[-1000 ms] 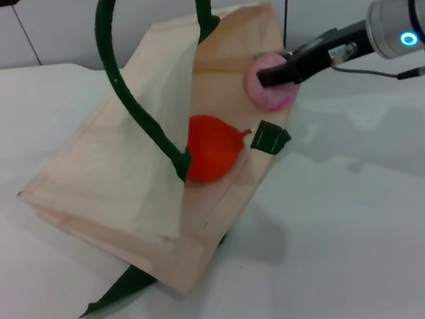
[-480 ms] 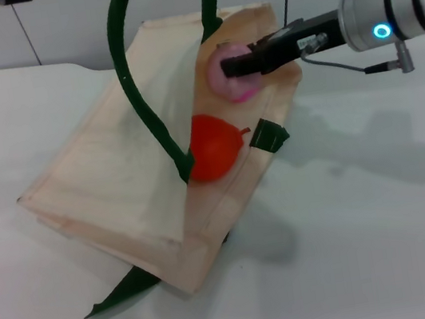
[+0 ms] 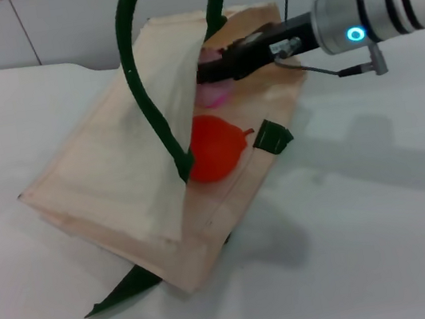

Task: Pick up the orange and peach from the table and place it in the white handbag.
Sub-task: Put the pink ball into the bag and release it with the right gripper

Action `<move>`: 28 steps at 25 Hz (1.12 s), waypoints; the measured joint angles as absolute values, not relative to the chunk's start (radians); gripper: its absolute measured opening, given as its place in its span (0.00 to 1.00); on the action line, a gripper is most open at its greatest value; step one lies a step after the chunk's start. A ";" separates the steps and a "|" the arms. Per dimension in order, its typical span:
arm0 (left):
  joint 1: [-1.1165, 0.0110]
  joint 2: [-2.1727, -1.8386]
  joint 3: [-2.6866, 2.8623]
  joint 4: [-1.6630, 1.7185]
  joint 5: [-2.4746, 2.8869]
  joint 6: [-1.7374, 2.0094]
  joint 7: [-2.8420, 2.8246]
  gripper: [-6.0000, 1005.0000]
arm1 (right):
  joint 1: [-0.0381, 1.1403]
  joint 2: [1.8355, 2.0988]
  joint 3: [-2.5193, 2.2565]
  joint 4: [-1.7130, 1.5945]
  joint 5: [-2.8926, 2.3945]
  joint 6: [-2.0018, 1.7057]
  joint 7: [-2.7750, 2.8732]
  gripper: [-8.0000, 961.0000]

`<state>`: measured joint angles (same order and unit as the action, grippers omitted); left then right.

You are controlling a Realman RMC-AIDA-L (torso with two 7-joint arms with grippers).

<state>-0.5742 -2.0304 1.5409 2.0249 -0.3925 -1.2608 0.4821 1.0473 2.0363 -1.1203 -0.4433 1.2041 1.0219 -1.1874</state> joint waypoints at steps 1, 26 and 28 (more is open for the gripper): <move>-0.577 -2.031 1.544 2.025 -0.393 -1.261 0.482 0.22 | 1.053 2.036 -1.121 -0.431 1.222 1.019 -1.199 0.47; -0.593 -2.032 1.565 2.025 -0.393 -1.262 0.482 0.24 | 1.087 2.036 -1.150 -0.346 1.244 0.899 -1.219 0.70; -0.593 -2.032 1.565 2.025 -0.390 -1.261 0.482 0.24 | 1.087 2.035 -1.150 -0.343 1.246 0.894 -1.219 0.75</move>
